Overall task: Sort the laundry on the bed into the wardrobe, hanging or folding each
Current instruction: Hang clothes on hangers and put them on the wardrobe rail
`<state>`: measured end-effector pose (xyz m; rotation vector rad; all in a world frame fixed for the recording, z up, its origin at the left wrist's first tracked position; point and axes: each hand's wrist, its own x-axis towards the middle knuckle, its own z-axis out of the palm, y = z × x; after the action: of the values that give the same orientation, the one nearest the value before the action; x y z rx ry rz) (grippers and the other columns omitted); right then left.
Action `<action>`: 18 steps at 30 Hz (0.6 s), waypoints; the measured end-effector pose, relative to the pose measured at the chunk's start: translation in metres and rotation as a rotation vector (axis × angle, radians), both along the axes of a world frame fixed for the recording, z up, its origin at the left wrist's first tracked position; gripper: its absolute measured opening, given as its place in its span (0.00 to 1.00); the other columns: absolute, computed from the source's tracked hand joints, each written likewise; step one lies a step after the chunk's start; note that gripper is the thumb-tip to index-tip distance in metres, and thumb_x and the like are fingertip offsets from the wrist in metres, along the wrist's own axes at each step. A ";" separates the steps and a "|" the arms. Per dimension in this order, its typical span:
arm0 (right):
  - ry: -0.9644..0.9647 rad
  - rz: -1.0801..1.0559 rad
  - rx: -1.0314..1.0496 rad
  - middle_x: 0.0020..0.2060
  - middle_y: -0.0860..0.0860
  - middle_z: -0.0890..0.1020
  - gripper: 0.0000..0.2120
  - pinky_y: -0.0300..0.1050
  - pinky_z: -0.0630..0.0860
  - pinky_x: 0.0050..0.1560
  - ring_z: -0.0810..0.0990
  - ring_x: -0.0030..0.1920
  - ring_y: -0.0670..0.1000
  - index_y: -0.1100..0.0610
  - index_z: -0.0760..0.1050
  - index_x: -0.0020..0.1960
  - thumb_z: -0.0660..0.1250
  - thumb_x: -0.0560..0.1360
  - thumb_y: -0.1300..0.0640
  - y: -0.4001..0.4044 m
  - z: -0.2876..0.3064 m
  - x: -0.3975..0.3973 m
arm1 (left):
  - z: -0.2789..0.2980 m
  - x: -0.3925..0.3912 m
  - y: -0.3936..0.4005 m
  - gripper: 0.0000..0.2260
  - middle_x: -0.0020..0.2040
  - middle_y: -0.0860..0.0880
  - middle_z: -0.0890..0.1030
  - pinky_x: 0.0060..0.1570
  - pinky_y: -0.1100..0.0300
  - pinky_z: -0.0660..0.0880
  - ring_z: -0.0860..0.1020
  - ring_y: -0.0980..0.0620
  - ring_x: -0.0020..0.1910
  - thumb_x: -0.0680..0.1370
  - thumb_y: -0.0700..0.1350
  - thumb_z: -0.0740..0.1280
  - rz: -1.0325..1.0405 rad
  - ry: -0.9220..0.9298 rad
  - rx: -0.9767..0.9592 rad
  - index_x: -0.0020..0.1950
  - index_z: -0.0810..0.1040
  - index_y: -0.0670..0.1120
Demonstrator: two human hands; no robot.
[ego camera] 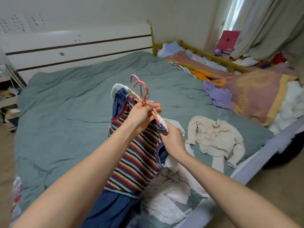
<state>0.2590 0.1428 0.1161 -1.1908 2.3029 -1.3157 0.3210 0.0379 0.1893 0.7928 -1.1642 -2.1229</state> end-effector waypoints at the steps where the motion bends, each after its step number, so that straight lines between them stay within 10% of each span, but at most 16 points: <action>1: 0.024 -0.004 -0.027 0.35 0.50 0.79 0.11 0.42 0.68 0.35 0.76 0.36 0.49 0.53 0.77 0.57 0.64 0.76 0.61 0.000 0.010 -0.008 | 0.012 -0.005 0.003 0.07 0.41 0.44 0.79 0.47 0.58 0.78 0.81 0.54 0.34 0.83 0.36 0.55 -0.023 0.013 -0.060 0.48 0.70 0.41; 18: 0.075 0.496 -0.135 0.40 0.53 0.82 0.11 0.50 0.73 0.41 0.78 0.41 0.57 0.56 0.78 0.51 0.62 0.72 0.65 -0.054 0.021 0.063 | 0.032 0.122 -0.001 0.07 0.41 0.45 0.80 0.44 0.60 0.80 0.82 0.54 0.34 0.83 0.35 0.56 0.421 -0.016 -0.150 0.48 0.72 0.40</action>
<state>0.3217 0.0889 0.1371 -1.7373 1.8076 -1.2609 0.4429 0.0366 0.2214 0.8974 -1.0425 -1.6686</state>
